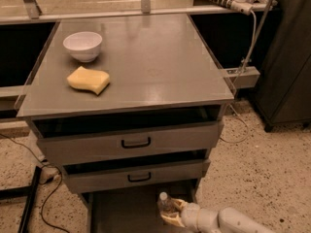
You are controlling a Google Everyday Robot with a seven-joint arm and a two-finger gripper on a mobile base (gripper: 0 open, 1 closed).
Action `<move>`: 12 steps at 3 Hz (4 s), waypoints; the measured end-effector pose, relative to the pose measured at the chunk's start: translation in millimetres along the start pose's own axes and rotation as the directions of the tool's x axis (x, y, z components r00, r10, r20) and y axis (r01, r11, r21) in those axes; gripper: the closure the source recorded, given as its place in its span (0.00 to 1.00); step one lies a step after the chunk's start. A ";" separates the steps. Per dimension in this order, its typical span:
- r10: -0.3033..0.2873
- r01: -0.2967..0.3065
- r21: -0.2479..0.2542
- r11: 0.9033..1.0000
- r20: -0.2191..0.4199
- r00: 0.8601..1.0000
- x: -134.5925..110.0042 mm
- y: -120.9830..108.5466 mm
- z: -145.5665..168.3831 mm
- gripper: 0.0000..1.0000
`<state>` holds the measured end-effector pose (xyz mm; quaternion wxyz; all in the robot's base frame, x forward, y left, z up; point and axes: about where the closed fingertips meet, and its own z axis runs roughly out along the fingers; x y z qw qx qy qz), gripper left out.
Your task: Place water bottle into bottom drawer
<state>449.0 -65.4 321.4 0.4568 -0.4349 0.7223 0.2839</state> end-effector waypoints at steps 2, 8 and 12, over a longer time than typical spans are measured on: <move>-0.030 0.030 0.003 1.000 -0.041 0.999 54.8 -7.0 58.5 1.00; -0.194 0.202 0.061 0.977 -0.122 0.973 107.3 -20.2 119.7 0.58; -0.194 0.202 0.061 0.977 -0.122 0.973 107.3 -20.1 119.8 0.00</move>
Offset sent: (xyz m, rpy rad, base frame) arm 0.0337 0.0343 -0.1167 -0.0897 -0.0302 0.0117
